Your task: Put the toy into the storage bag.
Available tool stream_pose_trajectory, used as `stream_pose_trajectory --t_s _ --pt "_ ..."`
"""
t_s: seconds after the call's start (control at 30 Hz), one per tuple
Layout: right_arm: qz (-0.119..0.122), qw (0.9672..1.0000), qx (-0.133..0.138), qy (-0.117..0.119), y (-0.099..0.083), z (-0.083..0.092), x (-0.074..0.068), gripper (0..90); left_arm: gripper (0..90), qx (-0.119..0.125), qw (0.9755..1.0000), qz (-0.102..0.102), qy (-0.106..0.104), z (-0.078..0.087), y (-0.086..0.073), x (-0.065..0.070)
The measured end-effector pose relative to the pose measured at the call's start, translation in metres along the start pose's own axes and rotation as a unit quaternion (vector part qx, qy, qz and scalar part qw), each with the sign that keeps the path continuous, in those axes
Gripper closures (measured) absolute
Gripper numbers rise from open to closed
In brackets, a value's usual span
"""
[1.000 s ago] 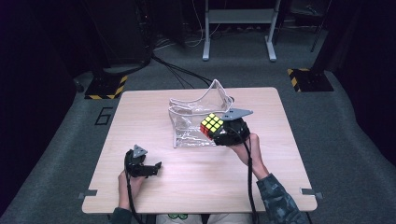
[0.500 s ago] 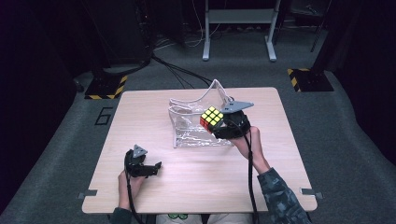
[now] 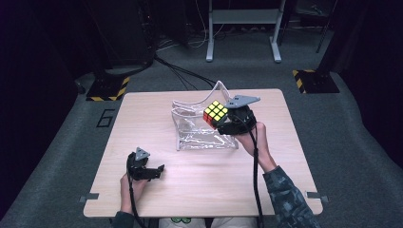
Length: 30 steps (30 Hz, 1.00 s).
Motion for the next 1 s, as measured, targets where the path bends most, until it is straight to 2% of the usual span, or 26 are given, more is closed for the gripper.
stream_pose_trajectory --t_s 0.37,1.0 --pt "0.006 0.9999 0.005 -0.012 0.019 -0.001 0.008 34.1 10.1 0.000 1.0000 0.000 0.000 0.000 0.000 0.000" --pt "-0.001 0.9997 -0.004 -0.022 0.036 -0.021 0.020 34.1 10.3 0.001 1.0000 0.000 -0.001 0.000 0.000 0.000"
Point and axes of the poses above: each handheld gripper's, and its own axes: z roughly backward along the jaws, y roughly out of its top, x roughly to its right, the point moved 8 cm from there along -z, roughly forward along the jaws, and after that the axes turned 13 degrees about -y, right-handed, at the moved point
